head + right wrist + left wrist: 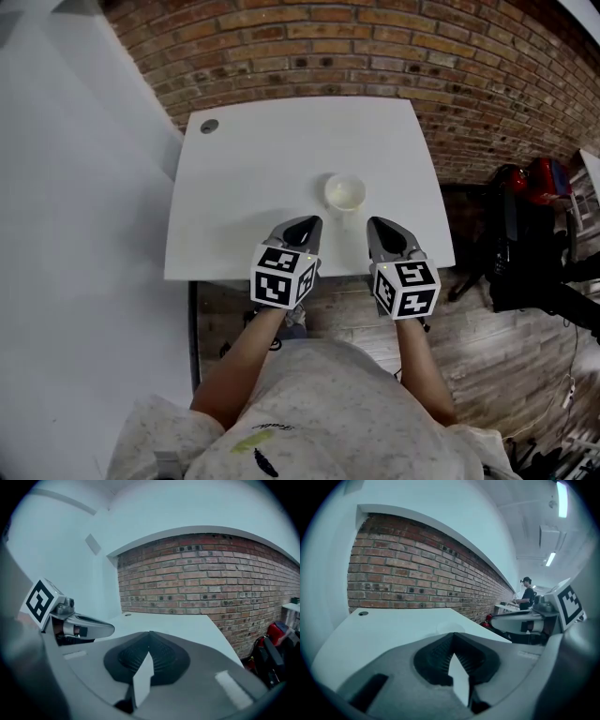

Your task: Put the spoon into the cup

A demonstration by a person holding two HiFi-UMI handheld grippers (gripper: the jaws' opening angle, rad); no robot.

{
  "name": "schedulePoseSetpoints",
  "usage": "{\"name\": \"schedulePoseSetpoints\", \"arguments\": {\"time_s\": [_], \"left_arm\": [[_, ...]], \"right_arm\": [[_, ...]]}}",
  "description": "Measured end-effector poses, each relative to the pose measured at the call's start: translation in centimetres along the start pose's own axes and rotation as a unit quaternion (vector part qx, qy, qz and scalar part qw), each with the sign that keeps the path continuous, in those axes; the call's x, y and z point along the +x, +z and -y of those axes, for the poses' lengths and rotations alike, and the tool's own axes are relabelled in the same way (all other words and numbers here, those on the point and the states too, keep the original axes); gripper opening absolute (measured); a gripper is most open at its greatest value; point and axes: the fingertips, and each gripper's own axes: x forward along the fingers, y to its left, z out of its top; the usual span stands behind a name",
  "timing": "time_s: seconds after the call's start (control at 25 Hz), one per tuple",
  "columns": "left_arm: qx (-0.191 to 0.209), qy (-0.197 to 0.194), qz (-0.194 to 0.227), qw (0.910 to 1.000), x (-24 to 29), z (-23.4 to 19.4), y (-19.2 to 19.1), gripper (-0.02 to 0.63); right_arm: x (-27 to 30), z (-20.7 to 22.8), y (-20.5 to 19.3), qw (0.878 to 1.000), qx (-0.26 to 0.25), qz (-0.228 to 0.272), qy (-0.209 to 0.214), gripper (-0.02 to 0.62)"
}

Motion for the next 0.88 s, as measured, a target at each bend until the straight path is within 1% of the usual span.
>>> {"name": "schedulePoseSetpoints", "arguments": {"time_s": [0.56,0.88], "left_arm": [[0.001,0.015,0.006,0.9999,-1.7,1.2,-0.6,-0.008],[0.005,0.012,0.010,0.9999,-1.9,1.6,-0.5,-0.008]], "right_arm": [[-2.1,-0.7,-0.2,1.000,-0.007,0.011,0.014,0.011],[-2.3,-0.8,-0.2,1.000,-0.007,0.013,0.014,0.011]]}}
